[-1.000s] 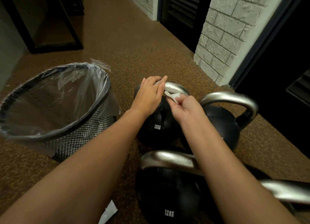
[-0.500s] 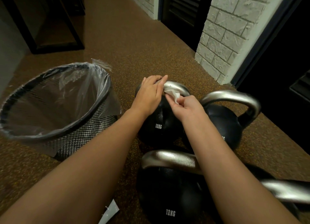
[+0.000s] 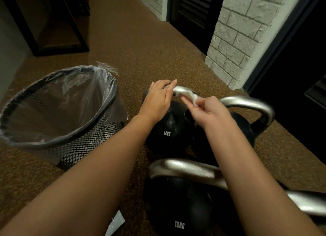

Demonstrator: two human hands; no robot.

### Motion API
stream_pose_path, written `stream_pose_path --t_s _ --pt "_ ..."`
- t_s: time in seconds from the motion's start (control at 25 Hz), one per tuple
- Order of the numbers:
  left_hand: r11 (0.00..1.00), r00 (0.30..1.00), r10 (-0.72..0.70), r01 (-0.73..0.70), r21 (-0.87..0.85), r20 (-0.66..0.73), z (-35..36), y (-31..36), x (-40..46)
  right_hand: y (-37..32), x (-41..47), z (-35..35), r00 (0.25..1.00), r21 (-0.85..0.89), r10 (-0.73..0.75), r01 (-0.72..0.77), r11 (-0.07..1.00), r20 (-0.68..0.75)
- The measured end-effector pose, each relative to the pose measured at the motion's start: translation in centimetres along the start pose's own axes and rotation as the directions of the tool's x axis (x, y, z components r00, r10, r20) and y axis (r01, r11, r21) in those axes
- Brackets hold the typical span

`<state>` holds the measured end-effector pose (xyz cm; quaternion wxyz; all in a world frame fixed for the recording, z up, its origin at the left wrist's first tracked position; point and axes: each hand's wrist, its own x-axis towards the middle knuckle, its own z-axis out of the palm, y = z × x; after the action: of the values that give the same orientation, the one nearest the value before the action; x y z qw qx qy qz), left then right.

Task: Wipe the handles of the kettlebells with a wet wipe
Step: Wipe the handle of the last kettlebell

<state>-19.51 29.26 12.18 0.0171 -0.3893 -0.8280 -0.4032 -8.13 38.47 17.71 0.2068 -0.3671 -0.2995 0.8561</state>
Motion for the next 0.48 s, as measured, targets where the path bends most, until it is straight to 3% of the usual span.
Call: stream_pose_path --t_s 0.04,0.08,0.12,0.16,0.24,0.28,0.32,0.48 --pt "1.0 1.0 0.001 -0.001 -0.009 -0.001 0.0 0.0 0.0 -0.7 0.1 0.3 0.989 -0.279 -0.143 0.127 0.952 -0.038" --pt "1.0 1.0 0.001 -0.001 -0.022 -0.003 -0.1 0.0 0.0 -1.2 0.2 0.4 0.974 -0.328 -0.219 0.191 0.925 -0.053" --pt "1.0 1.0 0.002 -0.002 -0.03 -0.004 -0.1 0.0 0.0 -1.6 1.0 0.3 0.93 -0.505 -0.363 0.286 0.814 -0.059" --pt "1.0 1.0 0.006 -0.006 -0.028 -0.004 -0.1 0.0 -0.1 -2.1 1.2 0.0 0.887 -0.669 -0.463 0.351 0.655 0.013" --pt "1.0 1.0 0.017 -0.017 0.0 -0.001 0.0 -0.2 -0.1 -1.5 1.6 -0.4 0.823 -0.913 -0.522 0.363 0.184 0.222" --pt "1.0 1.0 0.02 -0.02 0.009 0.001 0.0 -0.2 -0.1 -1.1 1.8 -0.2 0.832 -0.939 -0.473 0.342 0.029 0.288" --pt "1.0 1.0 0.021 -0.021 0.013 0.001 0.0 -0.2 -0.1 -0.7 1.9 0.2 0.839 -0.942 -0.44 0.331 -0.055 0.321" --pt "0.999 1.0 0.015 -0.015 0.032 0.004 -0.1 -0.1 0.0 0.0 2.1 0.8 0.8 -0.884 -0.378 0.432 -0.177 0.466"
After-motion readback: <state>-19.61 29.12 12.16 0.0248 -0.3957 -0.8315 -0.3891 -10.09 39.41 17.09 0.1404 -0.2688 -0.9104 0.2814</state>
